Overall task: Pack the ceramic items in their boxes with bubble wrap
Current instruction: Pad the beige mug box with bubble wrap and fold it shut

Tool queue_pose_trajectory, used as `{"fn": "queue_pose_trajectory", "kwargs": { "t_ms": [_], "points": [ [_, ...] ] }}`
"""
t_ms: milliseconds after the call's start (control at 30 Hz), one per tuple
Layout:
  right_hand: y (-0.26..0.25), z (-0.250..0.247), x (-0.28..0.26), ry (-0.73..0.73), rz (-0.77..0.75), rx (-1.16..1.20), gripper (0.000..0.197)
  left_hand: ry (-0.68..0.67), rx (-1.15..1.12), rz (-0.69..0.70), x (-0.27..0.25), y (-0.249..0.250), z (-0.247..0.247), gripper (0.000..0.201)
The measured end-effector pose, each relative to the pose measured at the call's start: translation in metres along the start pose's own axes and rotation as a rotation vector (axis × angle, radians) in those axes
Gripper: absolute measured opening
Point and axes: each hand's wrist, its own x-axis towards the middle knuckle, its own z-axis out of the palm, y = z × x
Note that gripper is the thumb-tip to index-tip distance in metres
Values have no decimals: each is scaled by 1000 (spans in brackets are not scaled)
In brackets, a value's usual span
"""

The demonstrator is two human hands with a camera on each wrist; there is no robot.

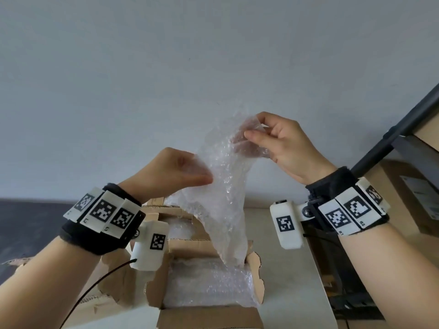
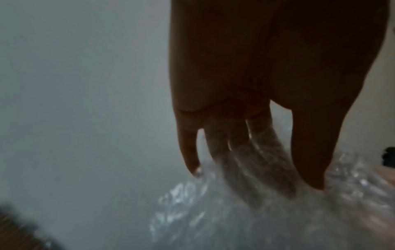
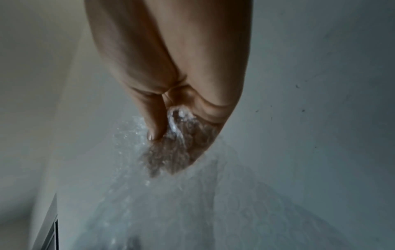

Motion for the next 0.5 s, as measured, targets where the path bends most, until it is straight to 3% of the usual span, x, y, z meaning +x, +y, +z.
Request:
{"fn": "queue_pose_trajectory", "kwargs": {
  "t_ms": [100,200,233,300,333,367,433,500],
  "points": [
    [7,8,10,82,115,23,8,137,-76,-56,-5,-16,-1,15],
    [14,24,18,169,137,33,5,472,134,-109,-18,-27,3,54],
    [14,30,19,200,124,24,6,561,156,-132,-26,-27,6,56],
    [13,40,18,240,64,-28,6,662,87,-166,-44,-29,11,40],
    [12,45,16,247,22,-81,7,660,21,-195,-52,-32,13,36],
    [9,49,13,244,-21,-146,9,608,-76,-234,-59,-34,16,46],
    [5,58,5,194,-92,-235,14,344,-416,-391,-66,-44,18,69],
    [2,68,-9,74,-157,-282,19,26,-899,-549,-69,-61,17,87]
  ]
}}
